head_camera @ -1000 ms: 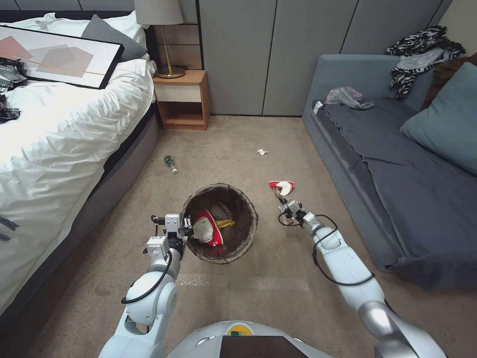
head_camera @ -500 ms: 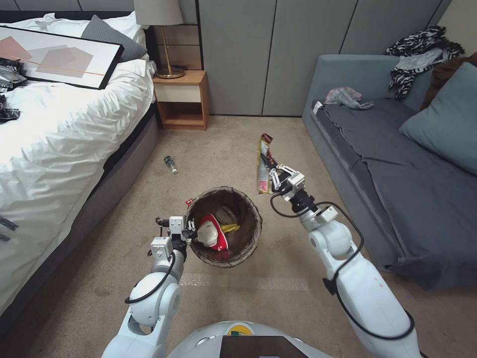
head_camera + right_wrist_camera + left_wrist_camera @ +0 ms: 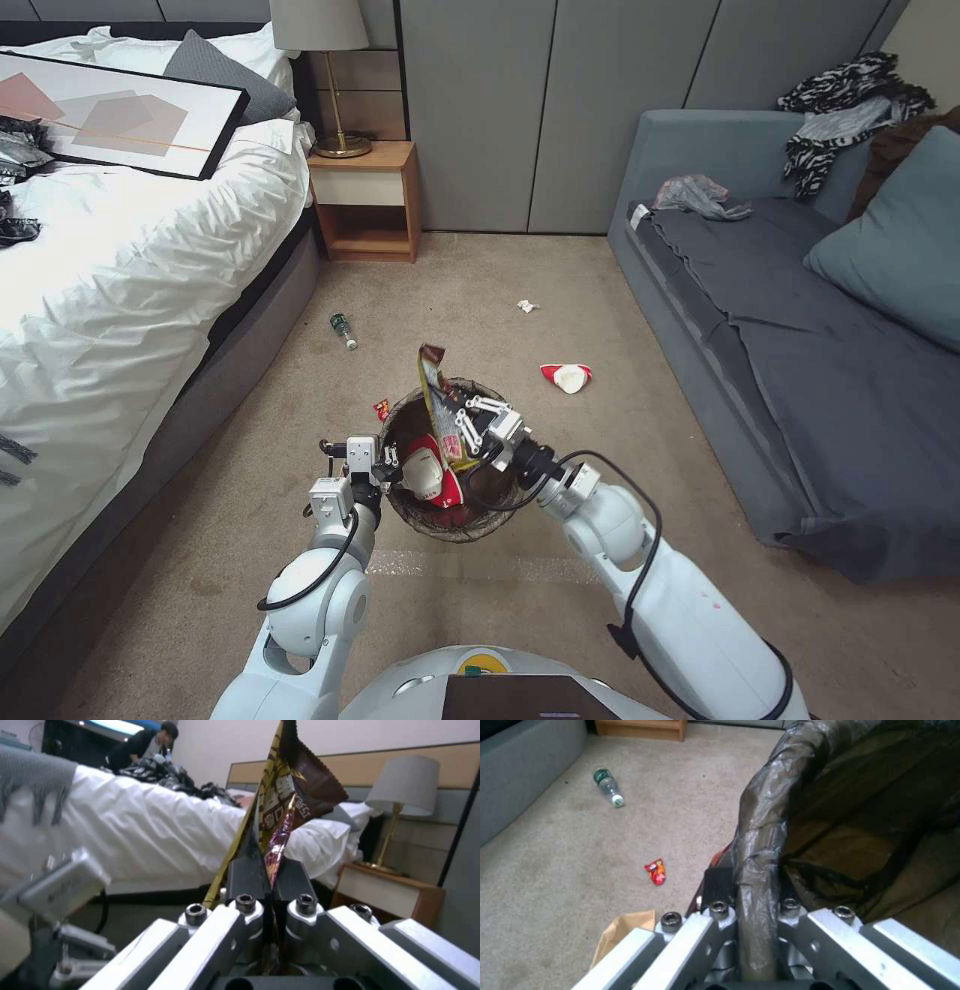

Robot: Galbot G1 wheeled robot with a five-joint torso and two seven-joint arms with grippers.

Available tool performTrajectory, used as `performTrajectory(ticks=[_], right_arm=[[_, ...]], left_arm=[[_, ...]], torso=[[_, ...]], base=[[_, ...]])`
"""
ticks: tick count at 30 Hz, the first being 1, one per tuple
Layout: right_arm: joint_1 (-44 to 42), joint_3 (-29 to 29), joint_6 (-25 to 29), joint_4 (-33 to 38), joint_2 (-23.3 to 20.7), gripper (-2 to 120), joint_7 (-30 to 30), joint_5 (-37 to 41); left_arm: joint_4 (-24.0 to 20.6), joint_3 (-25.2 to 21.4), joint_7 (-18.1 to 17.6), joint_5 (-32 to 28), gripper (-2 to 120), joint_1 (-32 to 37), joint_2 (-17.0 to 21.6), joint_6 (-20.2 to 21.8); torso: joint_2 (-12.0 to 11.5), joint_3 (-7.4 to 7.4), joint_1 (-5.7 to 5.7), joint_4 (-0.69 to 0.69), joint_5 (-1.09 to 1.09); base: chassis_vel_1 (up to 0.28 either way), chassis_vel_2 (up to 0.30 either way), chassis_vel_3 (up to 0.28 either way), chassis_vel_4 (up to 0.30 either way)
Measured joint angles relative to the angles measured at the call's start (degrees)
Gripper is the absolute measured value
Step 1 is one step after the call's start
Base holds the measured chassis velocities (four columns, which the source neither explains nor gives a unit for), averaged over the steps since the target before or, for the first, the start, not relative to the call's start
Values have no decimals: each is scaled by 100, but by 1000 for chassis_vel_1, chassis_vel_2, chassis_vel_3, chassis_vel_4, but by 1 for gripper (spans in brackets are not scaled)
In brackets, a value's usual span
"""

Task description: Pick up the trash bin, then pick up the garbage from the floor and place it into the trash bin.

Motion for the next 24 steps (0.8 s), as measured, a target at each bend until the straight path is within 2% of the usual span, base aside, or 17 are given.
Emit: performTrajectory(ticks=[13, 19, 20, 23, 24], right_arm=[[39, 0, 231, -683, 110, -2, -79, -176], [16, 76, 243, -819, 116, 18, -75, -262], [16, 76, 243, -819, 116, 18, -75, -262], [-12, 92, 243, -810, 110, 34, -82, -275], [-12, 92, 243, -810, 110, 34, -82, -275]], left_arm=[[-63, 12, -5, -6, 0, 16, -1, 16], [-151, 1, -11, -23, 0, 34, 21, 51], [-151, 1, -11, -23, 0, 34, 21, 51], [-156, -7, -15, -31, 0, 31, 23, 57], [-156, -7, -15, -31, 0, 31, 23, 57]], torso=[[0, 0, 0, -1, 0], [-1, 0, 0, 0, 0], [-1, 0, 0, 0, 0], [-1, 0, 0, 0, 0], [-1, 0, 0, 0, 0]], base=[[0, 0, 0, 0], [0, 0, 0, 0], [0, 0, 0, 0], [0, 0, 0, 0], [0, 0, 0, 0]])
